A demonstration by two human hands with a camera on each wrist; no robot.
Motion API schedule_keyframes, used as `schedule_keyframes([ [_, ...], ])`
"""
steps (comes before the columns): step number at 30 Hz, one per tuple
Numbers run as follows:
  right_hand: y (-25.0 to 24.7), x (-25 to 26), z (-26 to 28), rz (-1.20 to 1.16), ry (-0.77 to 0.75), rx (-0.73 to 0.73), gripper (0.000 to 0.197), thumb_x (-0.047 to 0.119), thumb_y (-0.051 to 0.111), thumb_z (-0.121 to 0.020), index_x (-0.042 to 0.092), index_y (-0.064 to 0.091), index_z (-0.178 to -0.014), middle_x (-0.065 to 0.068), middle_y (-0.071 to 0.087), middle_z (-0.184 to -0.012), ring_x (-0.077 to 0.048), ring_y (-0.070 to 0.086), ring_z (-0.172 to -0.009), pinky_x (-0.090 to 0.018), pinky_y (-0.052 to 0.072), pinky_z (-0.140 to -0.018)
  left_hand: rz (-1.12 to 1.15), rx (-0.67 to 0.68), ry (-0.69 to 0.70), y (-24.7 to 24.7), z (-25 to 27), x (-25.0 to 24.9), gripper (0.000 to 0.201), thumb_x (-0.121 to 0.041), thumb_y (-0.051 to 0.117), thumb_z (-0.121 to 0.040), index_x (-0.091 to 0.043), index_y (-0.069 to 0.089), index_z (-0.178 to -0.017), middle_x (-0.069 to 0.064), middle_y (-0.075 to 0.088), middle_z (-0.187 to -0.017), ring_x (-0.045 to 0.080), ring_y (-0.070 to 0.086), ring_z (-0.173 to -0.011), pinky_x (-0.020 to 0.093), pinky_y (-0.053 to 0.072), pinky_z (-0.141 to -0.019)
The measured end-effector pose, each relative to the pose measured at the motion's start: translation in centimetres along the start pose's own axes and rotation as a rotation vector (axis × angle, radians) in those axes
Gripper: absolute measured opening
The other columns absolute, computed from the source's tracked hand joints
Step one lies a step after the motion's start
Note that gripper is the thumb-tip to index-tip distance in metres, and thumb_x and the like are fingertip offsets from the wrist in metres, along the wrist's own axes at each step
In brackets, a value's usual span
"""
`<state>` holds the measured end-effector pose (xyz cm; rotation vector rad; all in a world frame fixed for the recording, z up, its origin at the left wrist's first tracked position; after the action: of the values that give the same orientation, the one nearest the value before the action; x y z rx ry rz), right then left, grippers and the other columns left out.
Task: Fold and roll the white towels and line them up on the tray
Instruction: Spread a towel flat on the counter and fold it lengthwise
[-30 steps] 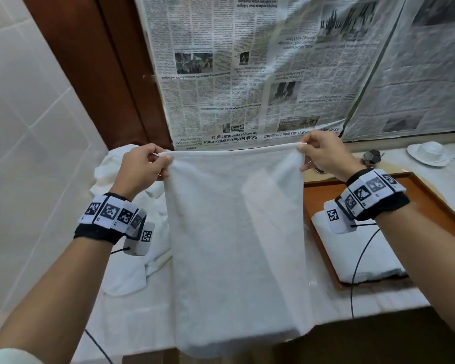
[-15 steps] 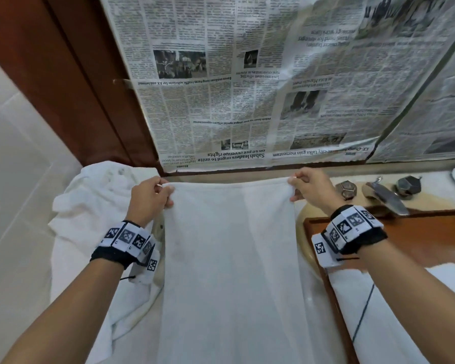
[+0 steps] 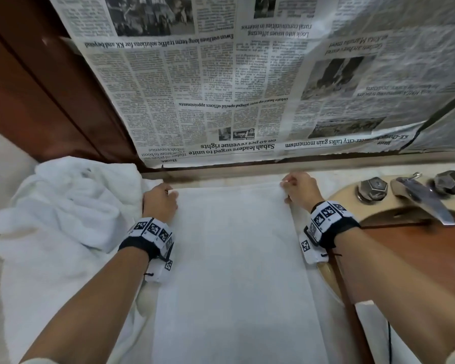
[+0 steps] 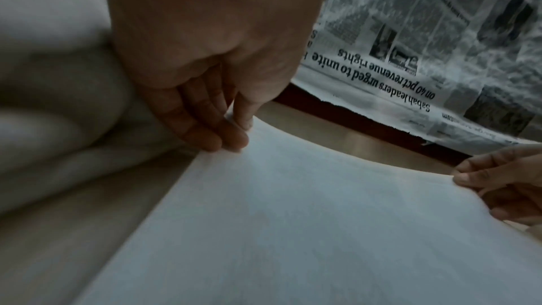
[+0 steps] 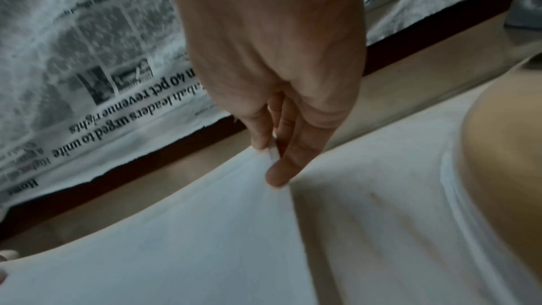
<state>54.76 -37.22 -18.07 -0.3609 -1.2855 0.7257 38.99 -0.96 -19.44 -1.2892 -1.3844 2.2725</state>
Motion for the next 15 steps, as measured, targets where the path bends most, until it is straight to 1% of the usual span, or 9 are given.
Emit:
schedule_keyframes([
  [2, 0.4, -0.7, -0.1, -0.006, 0.005, -0.012, 0.018, 0.017, 0.055, -0.099, 0.007, 0.064, -0.111, -0.013, 0.066, -0.106, -0.032, 0.069, -0.083, -0.020, 0.056, -0.057, -0.043, 0.001, 0.005, 0.4, -0.2, 0.7, 0.015, -0.019, 0.053, -0.095, -0.012, 0.064, -0.103, 0.014, 0.073, -0.086, 0.033, 0.068, -0.093, 0.036, 0.051, -0.088],
  [4, 0.5, -0.9, 0.7, 0.029, -0.012, -0.029, 0.035, 0.022, 0.056, -0.099, 0.008, 0.057, -0.131, -0.013, 0.064, -0.121, -0.035, 0.060, -0.114, -0.030, 0.055, -0.089, -0.067, -0.043, 0.030, 0.4, 0.7, 1.1, 0.022, -0.013, 0.055, -0.092, -0.005, 0.063, -0.111, 0.018, 0.071, -0.101, 0.038, 0.064, -0.101, 0.039, 0.048, -0.094],
  [5, 0.5, -0.6, 1.8, 0.079, -0.052, -0.045, 0.042, 0.022, 0.057, -0.099, 0.006, 0.052, -0.137, -0.014, 0.060, -0.132, -0.035, 0.053, -0.126, -0.035, 0.045, -0.105, -0.085, -0.069, 0.078, 0.4, 1.7, 1.1, 0.030, -0.012, 0.057, -0.092, -0.003, 0.061, -0.120, 0.019, 0.067, -0.114, 0.038, 0.061, -0.109, 0.041, 0.045, -0.099],
  [6, 0.9, -0.1, 3.1, 0.127, -0.114, -0.058, 0.045, 0.020, 0.057, -0.099, 0.003, 0.049, -0.140, -0.016, 0.054, -0.140, -0.035, 0.047, -0.132, -0.036, 0.035, -0.111, -0.108, -0.084, 0.137, 0.5, 2.9, 0.8, 0.039, -0.013, 0.058, -0.092, -0.002, 0.057, -0.129, 0.019, 0.062, -0.127, 0.038, 0.056, -0.119, 0.043, 0.041, -0.105],
  [8, 2.6, 1.1, 6.3, 0.183, -0.248, -0.038, 0.047, 0.021, 0.053, -0.100, 0.000, 0.046, -0.142, -0.019, 0.048, -0.146, -0.035, 0.043, -0.137, -0.035, 0.028, -0.113, -0.090, -0.060, 0.225, 1.4, 5.8, 0.2, 0.047, -0.019, 0.059, -0.094, -0.005, 0.051, -0.139, 0.016, 0.052, -0.142, 0.036, 0.048, -0.130, 0.046, 0.038, -0.109],
  [10, 6.0, 1.9, 9.1, 0.297, -0.359, 0.057, 0.057, 0.035, 0.040, -0.100, 0.003, 0.041, -0.147, -0.016, 0.039, -0.154, -0.034, 0.034, -0.143, -0.039, 0.025, -0.116, -0.100, 0.018, 0.303, 3.4, 8.3, -0.6, 0.051, -0.034, 0.052, -0.097, -0.011, 0.050, -0.143, 0.012, 0.046, -0.150, 0.036, 0.043, -0.136, 0.048, 0.038, -0.110],
  [11, 7.9, 2.1, 10.2, 0.400, -0.393, 0.108, 0.064, 0.043, 0.032, -0.099, 0.008, 0.034, -0.151, -0.011, 0.030, -0.160, -0.031, 0.025, -0.148, -0.042, 0.022, -0.118, -0.161, 0.069, 0.334, 4.6, 9.4, -1.4, 0.057, -0.044, 0.043, -0.097, -0.016, 0.047, -0.146, 0.010, 0.040, -0.155, 0.035, 0.038, -0.141, 0.050, 0.035, -0.111],
  [13, 11.3, 2.2, 11.3, 0.586, -0.418, 0.202, 0.073, 0.056, 0.007, -0.097, 0.018, 0.016, -0.158, 0.001, 0.008, -0.167, -0.024, 0.005, -0.153, -0.047, 0.013, -0.120, -0.306, 0.170, 0.380, 7.2, 10.6, -2.8, 0.068, -0.058, 0.018, -0.095, -0.030, 0.032, -0.155, 0.001, 0.021, -0.165, 0.031, 0.020, -0.150, 0.054, 0.024, -0.116],
  [15, 13.7, 2.3, 11.5, 0.673, -0.412, 0.268, 0.078, 0.061, -0.009, -0.092, 0.024, 0.001, -0.159, 0.008, -0.008, -0.166, -0.019, -0.009, -0.153, -0.050, 0.005, -0.123, -0.421, 0.239, 0.386, 9.1, 10.7, -3.8, 0.062, -0.056, 0.010, -0.098, -0.041, 0.011, -0.158, -0.007, -0.001, -0.168, 0.026, 0.000, -0.154, 0.057, 0.010, -0.119],
])
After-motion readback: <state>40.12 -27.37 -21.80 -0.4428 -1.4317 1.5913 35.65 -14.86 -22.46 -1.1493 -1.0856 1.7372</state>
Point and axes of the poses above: each hand's wrist, its own z-axis away from the middle knuckle, its own y-axis out of the palm, x = y × z, the point moved 7 cm from there along -z, towards the middle knuckle
